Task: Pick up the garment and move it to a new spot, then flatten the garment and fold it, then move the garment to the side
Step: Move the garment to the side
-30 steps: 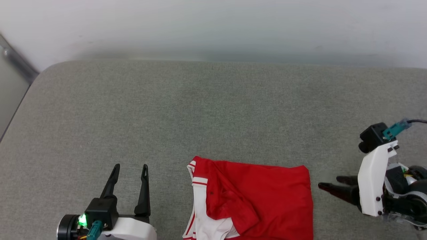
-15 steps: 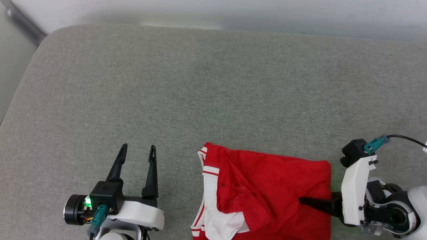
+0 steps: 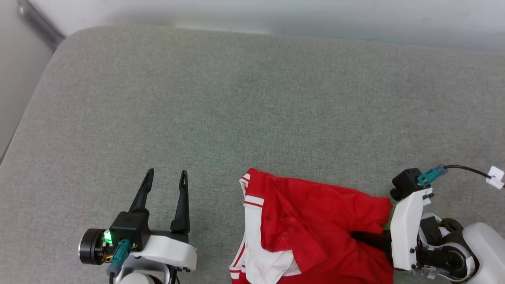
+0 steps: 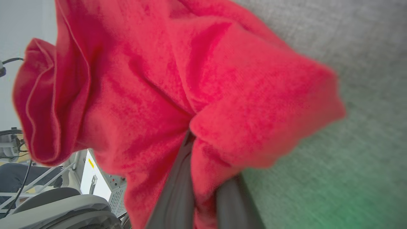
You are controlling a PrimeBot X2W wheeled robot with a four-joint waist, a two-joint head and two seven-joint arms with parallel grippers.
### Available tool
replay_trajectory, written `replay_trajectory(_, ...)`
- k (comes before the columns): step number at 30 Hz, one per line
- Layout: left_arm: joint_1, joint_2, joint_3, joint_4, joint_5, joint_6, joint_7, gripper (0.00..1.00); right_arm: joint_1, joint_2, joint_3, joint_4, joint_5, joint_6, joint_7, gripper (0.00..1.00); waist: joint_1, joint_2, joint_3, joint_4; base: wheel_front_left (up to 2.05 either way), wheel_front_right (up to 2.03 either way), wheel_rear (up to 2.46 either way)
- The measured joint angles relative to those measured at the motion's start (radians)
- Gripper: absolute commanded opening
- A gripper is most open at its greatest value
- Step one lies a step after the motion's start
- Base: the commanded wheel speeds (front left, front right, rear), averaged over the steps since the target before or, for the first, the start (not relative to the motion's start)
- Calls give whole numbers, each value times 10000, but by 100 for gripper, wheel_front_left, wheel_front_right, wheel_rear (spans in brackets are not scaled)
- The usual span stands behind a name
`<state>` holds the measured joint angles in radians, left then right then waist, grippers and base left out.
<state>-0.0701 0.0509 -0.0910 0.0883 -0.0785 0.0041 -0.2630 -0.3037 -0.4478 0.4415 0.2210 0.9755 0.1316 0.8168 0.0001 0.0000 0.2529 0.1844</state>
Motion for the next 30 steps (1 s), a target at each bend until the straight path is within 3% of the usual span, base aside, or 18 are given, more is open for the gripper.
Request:
replay_trajectory(8,509,0,130,73,-48,50,0,100,-618,-752,600,-924,305,-8,-512,0,0,0,-769,-351,0,0,0)
replay_trajectory(18,895,0,320,-128,-146,138,0,100,-1503,-2686,1080,-2522,-130,-8,-157,0,-1,0,-1229,-1788,0,0,0)
replay_trajectory(24,842,-6,520,-389,-86,111,0,100,-2034,-3469,897,-2602,-600,-8,-257,0,-1,0,-947,-2724,0,0,0)
replay_trajectory(30,399,13,685,-642,169,-136,0,100,-2731,-4086,491,-1904,-1457,-6,-715,0,-1,0,-66,-3255,0,0,0)
